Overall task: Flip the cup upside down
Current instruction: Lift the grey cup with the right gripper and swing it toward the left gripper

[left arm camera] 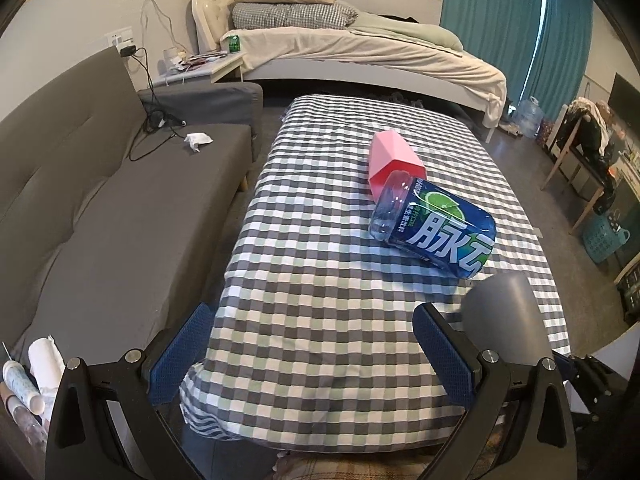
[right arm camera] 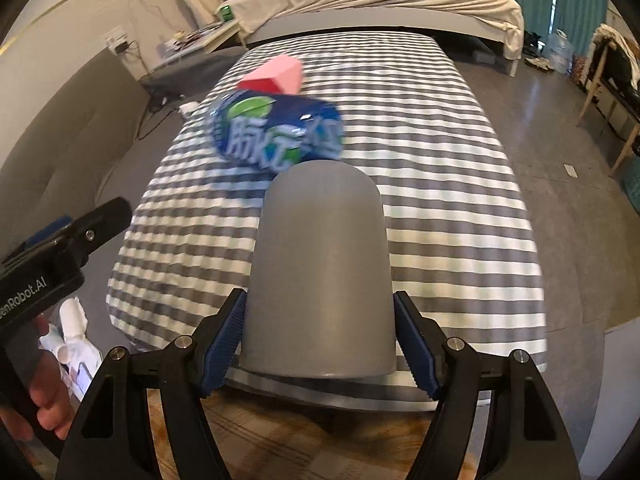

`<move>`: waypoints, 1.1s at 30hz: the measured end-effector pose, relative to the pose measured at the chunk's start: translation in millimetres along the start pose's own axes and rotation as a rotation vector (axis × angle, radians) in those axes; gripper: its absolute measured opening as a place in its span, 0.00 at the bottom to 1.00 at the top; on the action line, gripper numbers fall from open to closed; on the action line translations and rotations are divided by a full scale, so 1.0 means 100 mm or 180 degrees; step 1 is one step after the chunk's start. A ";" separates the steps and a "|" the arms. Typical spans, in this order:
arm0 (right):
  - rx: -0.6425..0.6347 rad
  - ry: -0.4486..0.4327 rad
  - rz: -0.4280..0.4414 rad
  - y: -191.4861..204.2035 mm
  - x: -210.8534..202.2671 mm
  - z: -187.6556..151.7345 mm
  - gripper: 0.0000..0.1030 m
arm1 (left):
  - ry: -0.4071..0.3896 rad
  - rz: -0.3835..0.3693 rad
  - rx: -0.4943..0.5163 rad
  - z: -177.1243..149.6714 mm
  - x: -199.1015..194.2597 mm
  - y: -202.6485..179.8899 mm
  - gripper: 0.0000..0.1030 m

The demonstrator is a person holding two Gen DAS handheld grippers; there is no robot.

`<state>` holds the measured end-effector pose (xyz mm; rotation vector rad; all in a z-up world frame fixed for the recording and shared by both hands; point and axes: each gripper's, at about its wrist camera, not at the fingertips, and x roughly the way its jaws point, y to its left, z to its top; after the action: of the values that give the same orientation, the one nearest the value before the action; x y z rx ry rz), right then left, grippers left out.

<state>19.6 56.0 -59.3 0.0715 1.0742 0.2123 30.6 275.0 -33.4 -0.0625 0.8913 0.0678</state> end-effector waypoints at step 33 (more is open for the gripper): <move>0.0588 -0.0670 -0.0293 -1.49 -0.89 0.05 0.82 | 0.0990 -0.0574 0.0084 0.12 0.47 -1.33 1.00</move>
<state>3.2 -107.4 -4.1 0.2057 0.8826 0.0210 80.8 145.3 -58.7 -0.1310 1.1932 -0.1251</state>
